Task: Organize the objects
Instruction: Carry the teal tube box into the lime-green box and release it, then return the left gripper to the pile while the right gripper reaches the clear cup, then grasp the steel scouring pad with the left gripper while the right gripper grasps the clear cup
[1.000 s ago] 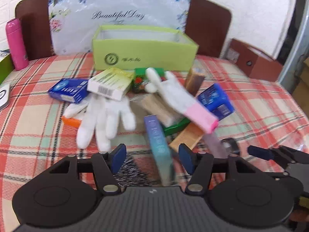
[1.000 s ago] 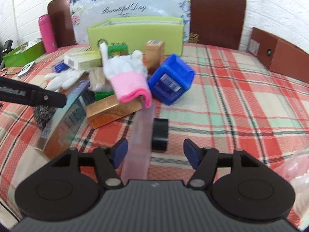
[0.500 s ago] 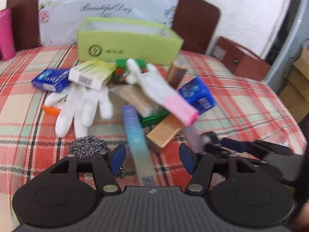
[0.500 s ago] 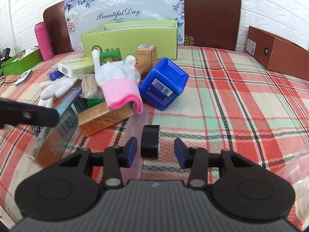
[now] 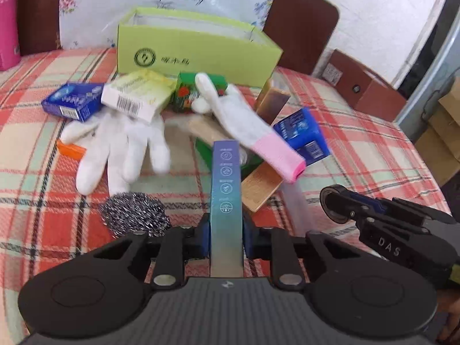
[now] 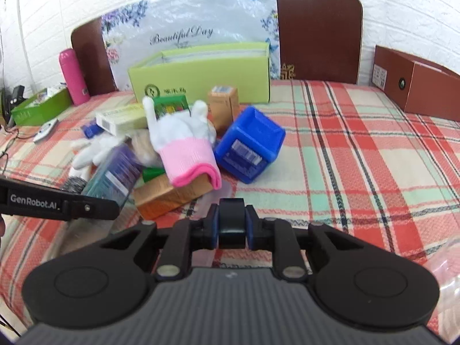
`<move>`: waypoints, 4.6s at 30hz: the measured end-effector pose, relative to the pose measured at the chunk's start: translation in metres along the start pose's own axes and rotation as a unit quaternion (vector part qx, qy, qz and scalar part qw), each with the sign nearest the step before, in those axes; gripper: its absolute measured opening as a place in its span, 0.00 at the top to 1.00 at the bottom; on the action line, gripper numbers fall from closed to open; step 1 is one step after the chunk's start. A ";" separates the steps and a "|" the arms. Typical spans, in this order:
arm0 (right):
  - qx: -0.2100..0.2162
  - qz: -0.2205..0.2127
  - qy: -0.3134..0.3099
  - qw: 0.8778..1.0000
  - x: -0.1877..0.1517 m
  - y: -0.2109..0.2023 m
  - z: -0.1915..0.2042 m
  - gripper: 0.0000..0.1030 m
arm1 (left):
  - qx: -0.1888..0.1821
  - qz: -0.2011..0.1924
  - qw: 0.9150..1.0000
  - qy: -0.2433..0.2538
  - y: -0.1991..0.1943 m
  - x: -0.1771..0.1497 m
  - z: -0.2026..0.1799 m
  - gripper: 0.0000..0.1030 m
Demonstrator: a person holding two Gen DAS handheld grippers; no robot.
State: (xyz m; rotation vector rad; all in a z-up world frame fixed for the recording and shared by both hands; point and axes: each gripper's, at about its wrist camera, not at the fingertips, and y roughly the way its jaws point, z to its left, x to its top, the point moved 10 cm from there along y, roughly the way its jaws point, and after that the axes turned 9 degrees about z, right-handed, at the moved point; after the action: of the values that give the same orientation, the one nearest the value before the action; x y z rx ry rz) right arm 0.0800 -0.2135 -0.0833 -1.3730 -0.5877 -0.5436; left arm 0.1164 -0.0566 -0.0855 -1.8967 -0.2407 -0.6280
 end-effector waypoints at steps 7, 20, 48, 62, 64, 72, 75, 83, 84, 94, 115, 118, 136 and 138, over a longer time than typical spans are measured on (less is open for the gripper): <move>0.038 -0.052 -0.016 0.998 0.052 -0.025 0.013 0.83 | -0.026 -0.074 0.997 0.027 -0.053 0.038 -0.015 0.79; 0.061 -0.082 -0.044 0.994 0.209 0.054 0.038 0.83 | -0.010 -0.127 0.991 -0.029 -0.032 0.187 0.010 0.79; 0.057 -0.010 0.022 0.998 0.282 0.233 0.005 0.08 | 0.069 -0.139 0.981 -0.120 0.065 0.307 0.115 0.15; 0.050 -0.072 0.056 0.995 0.268 0.116 0.003 0.00 | 0.052 -0.179 0.978 -0.088 -0.039 0.247 0.059 0.12; 0.054 -0.083 0.065 0.993 0.258 0.092 0.004 0.00 | 0.042 -0.180 0.980 -0.072 -0.053 0.228 0.045 0.12; -0.007 -0.097 0.034 0.995 0.182 0.019 0.014 0.00 | 0.074 -0.209 0.974 -0.039 -0.093 0.140 0.013 0.12; -0.011 -0.104 0.027 0.994 0.150 -0.003 0.018 0.00 | 0.058 -0.192 0.979 -0.040 -0.091 0.105 0.006 0.12; -0.037 -0.095 0.058 0.993 0.056 -0.035 0.004 0.00 | 0.047 -0.156 0.985 -0.051 -0.071 0.030 -0.004 0.12; -0.047 -0.091 0.064 0.993 0.044 -0.037 0.000 0.00 | 0.049 -0.151 0.986 -0.052 -0.067 0.024 -0.004 0.12; -0.180 -0.097 0.125 0.971 -0.022 -0.066 -0.071 0.00 | 0.043 -0.100 0.992 -0.069 -0.040 -0.009 0.004 0.12; -0.118 -0.064 0.182 0.974 -0.031 -0.021 -0.080 0.06 | 0.075 -0.067 0.987 -0.128 -0.023 -0.020 0.044 0.12; -0.122 -0.070 0.234 0.962 -0.023 -0.020 -0.099 0.02 | 0.077 -0.064 0.986 -0.133 -0.019 -0.019 0.047 0.12; -0.045 -0.016 0.155 0.987 0.013 0.054 -0.075 0.49 | 0.060 -0.057 0.987 -0.140 -0.004 -0.006 0.052 0.12; -0.046 -0.015 0.139 0.989 0.009 0.044 -0.075 0.50 | 0.054 -0.052 0.987 -0.141 0.002 -0.003 0.054 0.12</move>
State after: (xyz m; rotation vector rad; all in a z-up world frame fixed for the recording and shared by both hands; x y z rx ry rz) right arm 0.1214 -0.2822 -0.1176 -1.3478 -0.3600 -0.7792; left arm 0.1317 -0.0086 -0.1039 -1.8725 -0.5490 -0.4040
